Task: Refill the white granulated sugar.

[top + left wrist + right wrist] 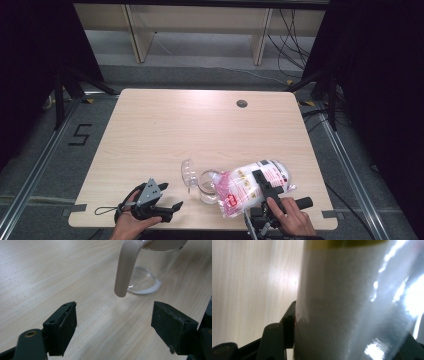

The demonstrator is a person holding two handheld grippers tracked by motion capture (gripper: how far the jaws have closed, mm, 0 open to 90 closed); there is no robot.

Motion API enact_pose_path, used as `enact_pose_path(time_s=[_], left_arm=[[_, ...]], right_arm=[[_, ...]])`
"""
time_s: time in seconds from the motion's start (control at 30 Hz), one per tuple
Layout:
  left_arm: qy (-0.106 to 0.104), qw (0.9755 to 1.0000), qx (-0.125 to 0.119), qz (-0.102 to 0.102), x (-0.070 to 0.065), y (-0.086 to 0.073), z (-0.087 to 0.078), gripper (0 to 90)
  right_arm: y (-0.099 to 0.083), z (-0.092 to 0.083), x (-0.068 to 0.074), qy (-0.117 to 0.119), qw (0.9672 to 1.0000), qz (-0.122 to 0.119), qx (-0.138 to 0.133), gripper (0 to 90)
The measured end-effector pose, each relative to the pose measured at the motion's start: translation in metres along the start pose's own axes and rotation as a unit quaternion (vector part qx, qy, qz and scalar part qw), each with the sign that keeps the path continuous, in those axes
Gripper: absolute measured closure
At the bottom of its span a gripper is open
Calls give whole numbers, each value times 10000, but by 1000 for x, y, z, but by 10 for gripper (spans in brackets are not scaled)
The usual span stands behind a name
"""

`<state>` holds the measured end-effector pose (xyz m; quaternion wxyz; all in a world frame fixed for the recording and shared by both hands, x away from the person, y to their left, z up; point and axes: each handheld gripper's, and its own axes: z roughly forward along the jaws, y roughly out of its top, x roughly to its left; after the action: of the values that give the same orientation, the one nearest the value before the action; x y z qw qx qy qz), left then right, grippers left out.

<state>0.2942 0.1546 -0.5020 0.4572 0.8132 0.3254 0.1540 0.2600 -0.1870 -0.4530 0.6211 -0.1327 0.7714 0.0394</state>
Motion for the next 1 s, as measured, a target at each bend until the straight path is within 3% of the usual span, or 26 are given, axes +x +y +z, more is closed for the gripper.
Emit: enact_pose_path(time_s=[0.03,0.07,0.1,0.17,0.23,0.3,0.4,0.43,0.57,0.6,0.73,0.77,0.8,0.83,0.93,0.97,1.0], left_arm=[[6,10000,0,-3,0,0,0,202],[24,10000,-19,-38,-1,0,0,202],[11,10000,6,-30,0,0,0,202],[58,10000,64,43,2,0,0,202],[20,10000,-32,-69,0,0,1,202],[54,10000,71,21,1,0,0,202],[6,10000,-12,1,0,0,1,203],[14,10000,13,8,1,0,1,202],[53,10000,55,18,0,0,0,203],[48,9999,70,58,1,0,0,203],[-10,10000,50,10,0,-1,1,203],[0,10000,49,15,0,-1,1,203],[0,10000,49,15,0,-1,1,203],[1,10000,48,20,0,-1,2,203],[1,10000,52,25,0,-1,2,203],[1,10000,56,26,0,-1,2,203],[1,10000,56,26,0,-1,2,203]], right_arm=[[0,0,0,-117,9999,-75,-50,452],[2,0,0,-9,9999,-159,42,453],[2,-1,3,-45,9998,-82,149,455],[3,-1,0,-126,9988,-456,136,457],[3,0,-2,-229,9972,-698,108,460],[4,-2,-3,-109,9954,-899,301,461],[4,-3,-3,-153,9960,-806,351,467],[5,-3,-8,-162,9933,-1111,257,468],[5,-4,-4,-137,9938,-1069,260,476],[6,-4,-6,-145,9924,-1203,233,478],[5,-3,-7,-231,9908,-1316,224,486],[4,-3,-5,-227,9928,-1151,257,488],[4,-3,-5,-227,9928,-1151,257,488],[5,-3,-10,-234,9893,-1417,239,493],[5,-2,-11,-213,9896,-1404,230,497],[3,-2,-9,-177,9926,-1182,233,500],[3,-2,-9,-177,9926,-1182,233,500]])
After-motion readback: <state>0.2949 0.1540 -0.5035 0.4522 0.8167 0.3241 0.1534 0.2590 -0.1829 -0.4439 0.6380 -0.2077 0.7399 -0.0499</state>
